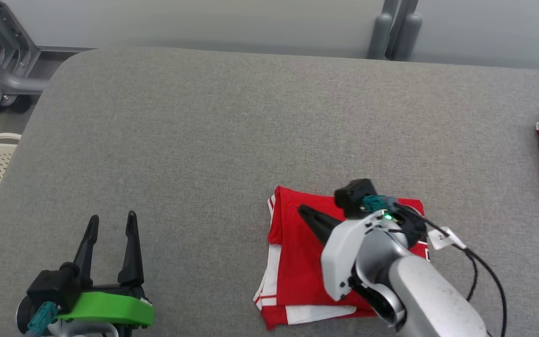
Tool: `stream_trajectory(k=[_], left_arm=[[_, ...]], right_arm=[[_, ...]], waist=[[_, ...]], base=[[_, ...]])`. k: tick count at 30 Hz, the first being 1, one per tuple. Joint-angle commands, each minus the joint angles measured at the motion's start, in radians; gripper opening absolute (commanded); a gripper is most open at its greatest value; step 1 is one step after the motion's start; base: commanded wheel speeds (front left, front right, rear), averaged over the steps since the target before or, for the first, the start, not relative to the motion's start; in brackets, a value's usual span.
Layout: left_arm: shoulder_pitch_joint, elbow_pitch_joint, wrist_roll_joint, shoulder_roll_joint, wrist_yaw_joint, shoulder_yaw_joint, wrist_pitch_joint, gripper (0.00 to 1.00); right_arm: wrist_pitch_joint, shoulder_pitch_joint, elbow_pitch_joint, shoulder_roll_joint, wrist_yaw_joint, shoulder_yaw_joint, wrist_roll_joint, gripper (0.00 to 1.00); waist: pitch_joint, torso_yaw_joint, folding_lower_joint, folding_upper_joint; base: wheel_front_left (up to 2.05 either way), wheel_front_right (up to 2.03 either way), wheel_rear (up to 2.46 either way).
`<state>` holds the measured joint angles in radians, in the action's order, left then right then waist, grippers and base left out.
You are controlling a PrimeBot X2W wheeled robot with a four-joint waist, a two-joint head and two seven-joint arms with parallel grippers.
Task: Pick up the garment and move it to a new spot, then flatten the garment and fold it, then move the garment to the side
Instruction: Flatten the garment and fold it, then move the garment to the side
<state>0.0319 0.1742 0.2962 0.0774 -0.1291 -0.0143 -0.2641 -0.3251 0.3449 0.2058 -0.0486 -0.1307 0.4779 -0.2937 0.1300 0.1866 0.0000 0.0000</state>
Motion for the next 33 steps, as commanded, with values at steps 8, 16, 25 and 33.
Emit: stream_trajectory(k=[8, 16, 25, 33], left_arm=[[-0.013, -0.014, -0.011, 0.007, -0.002, 0.007, 0.0, 1.0], [-0.004, -0.025, -0.021, 0.009, -0.002, 0.003, 0.0, 1.0], [0.018, -0.025, -0.029, 0.017, -0.002, -0.003, 0.0, 1.0], [0.025, -0.031, -0.035, 0.024, -0.002, 0.004, 0.0, 1.0]], right_arm=[[-0.159, -0.195, -0.21, -0.003, 0.0, -0.321, 0.072, 1.0], [-0.23, -0.303, -0.306, -0.002, 0.0, -0.491, 0.047, 1.0], [-0.253, -0.34, -0.274, -0.003, 0.0, -0.517, 0.014, 1.0], [-0.252, -0.327, -0.178, -0.003, 0.0, -0.501, -0.003, 1.0]], waist=[[-0.001, -0.029, 0.0, 0.0], [0.019, -0.053, 0.0, 0.0], [0.037, -0.055, 0.0, 0.0], [0.048, -0.044, 0.0, 0.0]], base=[[0.0, 0.0, 0.0], [0.0, 0.0, 0.0], [0.0, 0.0, 0.0], [0.0, 0.0, 0.0]])
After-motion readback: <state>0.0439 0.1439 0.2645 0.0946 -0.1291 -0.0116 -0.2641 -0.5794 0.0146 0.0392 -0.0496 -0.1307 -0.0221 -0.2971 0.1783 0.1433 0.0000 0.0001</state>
